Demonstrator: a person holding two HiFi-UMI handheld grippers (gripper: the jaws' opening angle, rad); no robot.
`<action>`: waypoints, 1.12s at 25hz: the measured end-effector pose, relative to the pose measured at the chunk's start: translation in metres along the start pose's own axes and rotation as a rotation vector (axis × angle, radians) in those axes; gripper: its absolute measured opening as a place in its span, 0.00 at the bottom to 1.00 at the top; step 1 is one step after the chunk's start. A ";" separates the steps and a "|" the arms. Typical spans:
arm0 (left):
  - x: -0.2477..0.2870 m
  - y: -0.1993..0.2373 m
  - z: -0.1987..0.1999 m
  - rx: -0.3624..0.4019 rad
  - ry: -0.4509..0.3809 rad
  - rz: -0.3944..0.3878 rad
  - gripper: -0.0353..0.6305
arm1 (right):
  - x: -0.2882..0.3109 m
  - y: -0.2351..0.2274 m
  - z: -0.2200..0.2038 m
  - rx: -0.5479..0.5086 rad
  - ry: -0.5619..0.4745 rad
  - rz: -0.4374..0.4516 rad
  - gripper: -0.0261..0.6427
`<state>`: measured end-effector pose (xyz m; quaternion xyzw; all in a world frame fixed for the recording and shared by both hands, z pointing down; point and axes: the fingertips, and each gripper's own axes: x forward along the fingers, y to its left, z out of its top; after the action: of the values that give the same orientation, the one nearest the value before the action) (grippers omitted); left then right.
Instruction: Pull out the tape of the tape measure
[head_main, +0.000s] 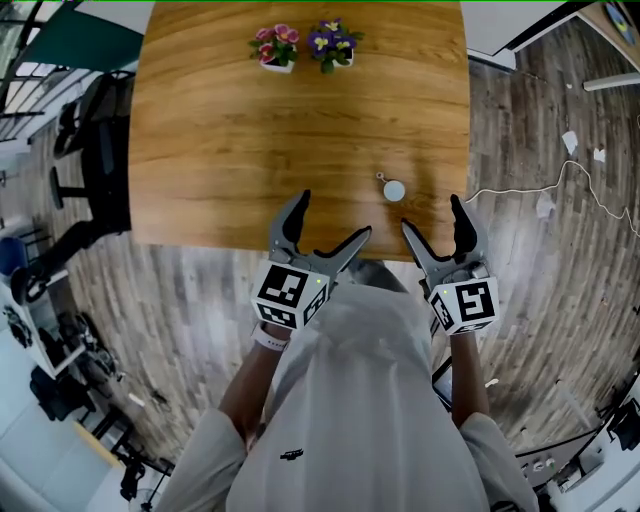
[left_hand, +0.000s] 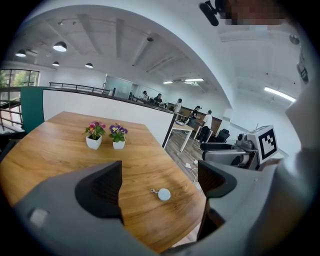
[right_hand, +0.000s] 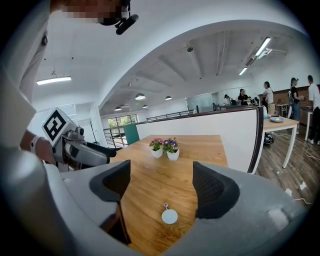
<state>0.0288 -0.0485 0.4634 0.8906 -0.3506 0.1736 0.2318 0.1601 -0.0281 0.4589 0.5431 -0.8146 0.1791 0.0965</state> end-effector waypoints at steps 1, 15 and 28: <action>0.002 0.004 -0.005 -0.014 0.007 0.007 0.76 | 0.004 -0.001 -0.006 0.001 0.010 0.003 0.61; 0.032 0.031 -0.070 -0.035 0.140 0.051 0.75 | 0.051 -0.011 -0.097 -0.052 0.197 0.021 0.61; 0.033 0.036 -0.092 -0.062 0.189 0.074 0.73 | 0.078 -0.017 -0.156 -0.098 0.332 0.033 0.60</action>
<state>0.0129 -0.0403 0.5663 0.8491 -0.3653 0.2542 0.2846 0.1390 -0.0382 0.6328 0.4873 -0.8041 0.2280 0.2530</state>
